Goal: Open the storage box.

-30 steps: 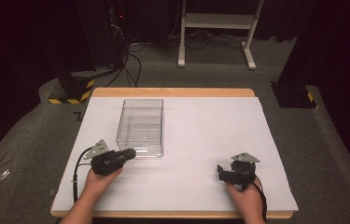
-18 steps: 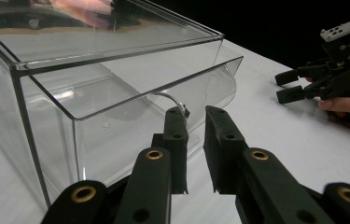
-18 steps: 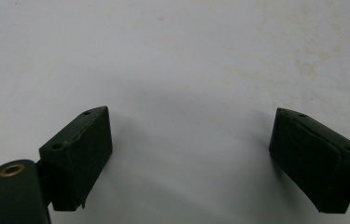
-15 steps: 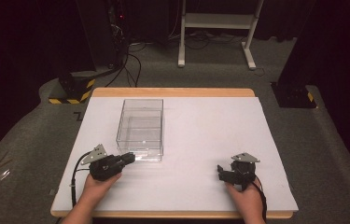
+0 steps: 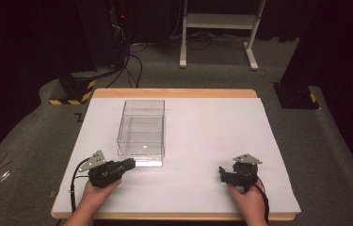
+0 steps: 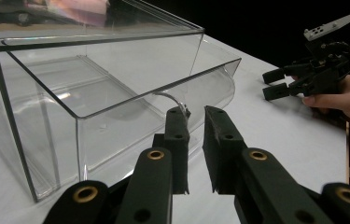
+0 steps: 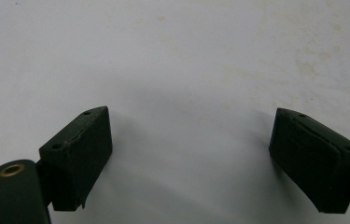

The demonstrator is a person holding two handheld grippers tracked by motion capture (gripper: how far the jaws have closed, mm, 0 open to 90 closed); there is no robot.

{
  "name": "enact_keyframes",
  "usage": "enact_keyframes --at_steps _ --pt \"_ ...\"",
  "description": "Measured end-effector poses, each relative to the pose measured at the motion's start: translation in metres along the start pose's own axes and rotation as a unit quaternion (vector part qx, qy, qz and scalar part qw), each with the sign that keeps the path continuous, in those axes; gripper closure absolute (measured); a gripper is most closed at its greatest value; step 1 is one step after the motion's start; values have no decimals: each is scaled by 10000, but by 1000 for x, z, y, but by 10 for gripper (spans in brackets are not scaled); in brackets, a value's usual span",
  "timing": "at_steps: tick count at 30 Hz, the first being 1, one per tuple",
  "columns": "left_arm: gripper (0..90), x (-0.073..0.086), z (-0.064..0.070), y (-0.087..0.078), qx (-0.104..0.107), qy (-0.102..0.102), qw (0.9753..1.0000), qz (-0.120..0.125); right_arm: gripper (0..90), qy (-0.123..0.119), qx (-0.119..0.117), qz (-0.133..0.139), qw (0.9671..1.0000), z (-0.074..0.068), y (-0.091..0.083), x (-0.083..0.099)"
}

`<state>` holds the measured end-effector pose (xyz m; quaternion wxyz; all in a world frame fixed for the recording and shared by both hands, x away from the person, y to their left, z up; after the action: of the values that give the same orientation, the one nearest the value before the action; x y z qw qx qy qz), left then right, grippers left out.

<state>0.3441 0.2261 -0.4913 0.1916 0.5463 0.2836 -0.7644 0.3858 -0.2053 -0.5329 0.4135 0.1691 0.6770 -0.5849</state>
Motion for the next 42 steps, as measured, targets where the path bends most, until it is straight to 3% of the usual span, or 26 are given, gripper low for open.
enact_keyframes --at_steps 42 --pt "817 12 24 -19 206 -33 9998 17 134 4 -3 -1 10000 0 0 0"
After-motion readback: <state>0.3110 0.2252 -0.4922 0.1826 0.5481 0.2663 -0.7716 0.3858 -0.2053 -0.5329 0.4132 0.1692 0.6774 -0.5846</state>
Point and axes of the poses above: each handheld gripper's, and its own axes: y roughly forward along the jaws, x roughly out of its underside, z roughly to its right, the point moved 4 cm from there along y, roughly forward along the jaws, and after that the axes turned 4 degrees about z, right-handed, at the moved point
